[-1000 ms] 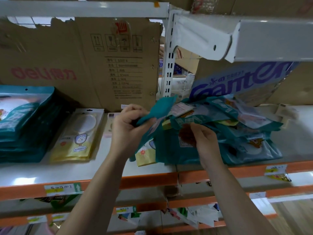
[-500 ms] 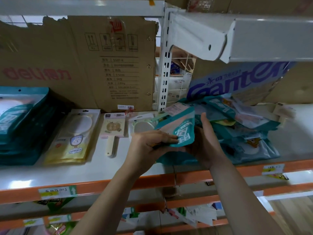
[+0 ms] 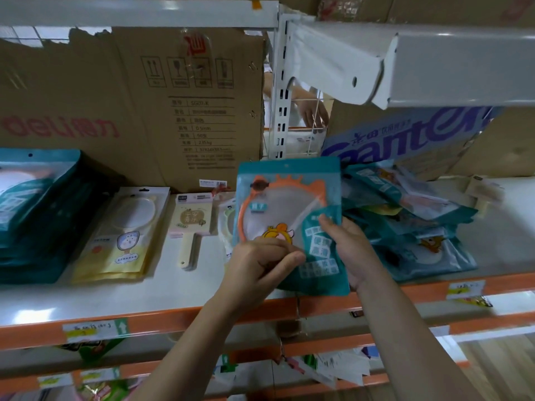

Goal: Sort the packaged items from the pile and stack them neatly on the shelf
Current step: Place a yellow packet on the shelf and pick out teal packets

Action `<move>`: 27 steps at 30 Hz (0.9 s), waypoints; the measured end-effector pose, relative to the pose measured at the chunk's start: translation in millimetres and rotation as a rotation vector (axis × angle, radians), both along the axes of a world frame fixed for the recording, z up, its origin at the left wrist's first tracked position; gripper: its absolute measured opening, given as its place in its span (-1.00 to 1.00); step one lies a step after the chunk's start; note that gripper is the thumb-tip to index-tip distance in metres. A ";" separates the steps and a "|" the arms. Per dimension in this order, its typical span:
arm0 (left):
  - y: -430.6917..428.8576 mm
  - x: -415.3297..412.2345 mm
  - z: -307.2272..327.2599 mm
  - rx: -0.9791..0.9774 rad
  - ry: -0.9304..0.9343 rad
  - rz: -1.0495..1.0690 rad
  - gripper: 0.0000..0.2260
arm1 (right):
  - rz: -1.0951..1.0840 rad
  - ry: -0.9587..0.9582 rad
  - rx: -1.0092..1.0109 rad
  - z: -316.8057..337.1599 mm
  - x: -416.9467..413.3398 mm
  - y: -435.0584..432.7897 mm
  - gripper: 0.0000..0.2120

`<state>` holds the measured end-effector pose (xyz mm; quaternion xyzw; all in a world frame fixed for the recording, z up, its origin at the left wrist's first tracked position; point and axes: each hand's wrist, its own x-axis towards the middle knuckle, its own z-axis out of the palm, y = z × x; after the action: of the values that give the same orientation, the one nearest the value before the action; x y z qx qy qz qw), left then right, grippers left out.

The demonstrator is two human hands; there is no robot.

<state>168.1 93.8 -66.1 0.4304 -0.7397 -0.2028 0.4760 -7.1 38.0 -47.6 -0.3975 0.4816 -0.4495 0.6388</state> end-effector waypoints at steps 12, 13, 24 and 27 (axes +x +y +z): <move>-18.7 49.9 -48.3 0.467 -0.180 0.648 -0.78 | -0.341 0.193 -0.044 -15.5 -62.0 -5.3 -0.76; -22.0 50.1 -50.2 0.461 -0.252 0.689 -0.79 | -0.333 0.190 -0.040 -17.6 -62.4 -3.9 -0.76; -46.7 35.5 -38.1 0.685 -0.164 0.745 -0.62 | -0.232 0.191 0.033 -39.7 -62.7 -0.9 -0.66; -44.2 38.5 -42.2 0.658 0.133 0.718 -0.62 | -0.208 0.172 0.033 -38.6 -61.9 -1.0 -0.71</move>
<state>206.6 49.6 -108.4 0.7719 -0.4094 -0.2758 0.4006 -69.0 37.0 -86.2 -0.3719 0.5806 -0.4694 0.5516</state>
